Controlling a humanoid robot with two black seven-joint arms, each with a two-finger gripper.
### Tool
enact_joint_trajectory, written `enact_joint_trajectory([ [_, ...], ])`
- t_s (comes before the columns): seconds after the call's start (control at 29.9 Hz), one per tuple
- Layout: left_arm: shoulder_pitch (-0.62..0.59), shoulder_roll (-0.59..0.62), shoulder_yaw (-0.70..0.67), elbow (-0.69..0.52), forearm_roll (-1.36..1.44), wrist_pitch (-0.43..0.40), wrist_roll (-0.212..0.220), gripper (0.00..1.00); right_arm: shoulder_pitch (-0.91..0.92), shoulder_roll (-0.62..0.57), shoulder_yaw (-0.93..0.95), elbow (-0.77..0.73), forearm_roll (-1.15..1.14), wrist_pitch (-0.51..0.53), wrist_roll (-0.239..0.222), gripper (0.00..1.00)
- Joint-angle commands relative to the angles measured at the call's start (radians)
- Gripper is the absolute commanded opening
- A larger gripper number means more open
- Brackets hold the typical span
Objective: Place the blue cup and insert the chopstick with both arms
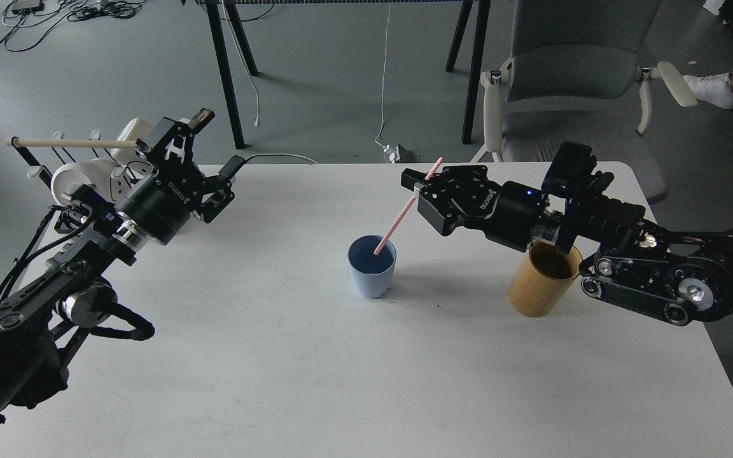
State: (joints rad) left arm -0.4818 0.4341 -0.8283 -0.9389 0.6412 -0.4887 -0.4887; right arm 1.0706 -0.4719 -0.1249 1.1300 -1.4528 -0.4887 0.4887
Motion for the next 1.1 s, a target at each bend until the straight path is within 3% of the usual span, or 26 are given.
enact_joint_trajectory([
  [0.0, -0.001, 0.0, -0.002, 0.0, 0.0, 0.0, 0.0, 0.94, -0.014, 0.029, -0.001, -0.033, -0.006, 0.0, 0.0, 0.01],
  [0.33, -0.001, 0.0, -0.002, 0.0, 0.0, 0.0, 0.0, 0.94, -0.035, 0.064, -0.038, -0.079, -0.023, 0.0, 0.0, 0.11],
  [0.43, -0.001, 0.0, -0.002, 0.0, 0.0, 0.0, 0.0, 0.94, -0.037, 0.065, -0.036, -0.085, -0.023, 0.0, 0.0, 0.23],
  [0.57, -0.001, 0.0, -0.002, 0.0, 0.0, 0.0, 0.0, 0.94, -0.038, 0.065, -0.025, -0.084, -0.018, 0.0, 0.0, 0.61],
  [0.7, -0.001, 0.002, -0.002, 0.0, 0.0, 0.0, 0.0, 0.94, -0.038, 0.059, -0.006, -0.082, -0.011, 0.0, 0.0, 0.76],
  [0.9, -0.001, 0.002, -0.002, 0.0, 0.0, 0.0, 0.0, 0.94, -0.038, 0.027, 0.135, -0.035, 0.06, 0.0, 0.0, 0.78],
  [1.07, -0.001, 0.005, -0.008, 0.0, 0.0, 0.0, 0.0, 0.94, -0.038, -0.01, 0.266, 0.014, 0.335, 0.0, 0.0, 0.8],
])
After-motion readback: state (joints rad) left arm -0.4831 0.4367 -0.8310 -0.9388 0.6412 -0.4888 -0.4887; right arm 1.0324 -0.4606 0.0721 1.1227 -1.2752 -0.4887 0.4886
